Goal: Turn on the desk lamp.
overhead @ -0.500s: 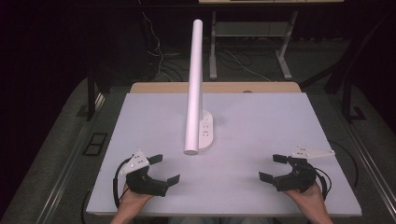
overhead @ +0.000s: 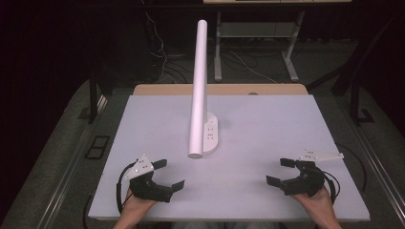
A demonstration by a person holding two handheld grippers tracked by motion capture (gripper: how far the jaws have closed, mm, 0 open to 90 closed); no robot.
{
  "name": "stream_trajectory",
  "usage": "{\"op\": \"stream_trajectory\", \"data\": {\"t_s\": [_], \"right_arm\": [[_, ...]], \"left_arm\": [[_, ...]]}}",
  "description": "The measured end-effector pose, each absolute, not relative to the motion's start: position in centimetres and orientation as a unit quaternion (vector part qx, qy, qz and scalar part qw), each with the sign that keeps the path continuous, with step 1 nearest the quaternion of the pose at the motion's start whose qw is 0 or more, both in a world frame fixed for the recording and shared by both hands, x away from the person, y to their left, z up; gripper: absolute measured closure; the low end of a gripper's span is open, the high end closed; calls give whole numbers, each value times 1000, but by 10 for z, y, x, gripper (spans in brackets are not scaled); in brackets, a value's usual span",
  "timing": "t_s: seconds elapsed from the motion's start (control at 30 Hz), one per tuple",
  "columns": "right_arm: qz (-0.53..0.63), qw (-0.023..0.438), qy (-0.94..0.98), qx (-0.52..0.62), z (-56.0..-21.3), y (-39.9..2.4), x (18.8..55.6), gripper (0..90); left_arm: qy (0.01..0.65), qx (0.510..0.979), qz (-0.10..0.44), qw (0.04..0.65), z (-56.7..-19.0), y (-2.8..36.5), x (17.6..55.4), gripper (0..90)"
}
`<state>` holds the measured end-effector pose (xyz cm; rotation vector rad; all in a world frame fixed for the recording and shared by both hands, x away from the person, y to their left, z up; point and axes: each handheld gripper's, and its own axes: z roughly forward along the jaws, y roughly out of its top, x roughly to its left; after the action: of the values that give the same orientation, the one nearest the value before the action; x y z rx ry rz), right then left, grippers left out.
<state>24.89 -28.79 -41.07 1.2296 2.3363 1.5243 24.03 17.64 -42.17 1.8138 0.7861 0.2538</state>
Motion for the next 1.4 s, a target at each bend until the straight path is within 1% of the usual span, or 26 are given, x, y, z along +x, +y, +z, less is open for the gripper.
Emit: {"op": "stream_trajectory", "data": {"t_s": [0.4, 0.77, 1.4], "right_arm": [[495, 37, 765, 410, -412, -288, 250, 3], [485, 39, 773, 408, -411, -287, 255, 3], [468, 26, 796, 383, -391, -271, 276, 3]], "left_arm": [[334, 763, 108, 543, -421, 177, 240, 0], [336, 761, 109, 543, -421, 179, 239, 0], [339, 758, 108, 546, -421, 179, 238, 0]]}}
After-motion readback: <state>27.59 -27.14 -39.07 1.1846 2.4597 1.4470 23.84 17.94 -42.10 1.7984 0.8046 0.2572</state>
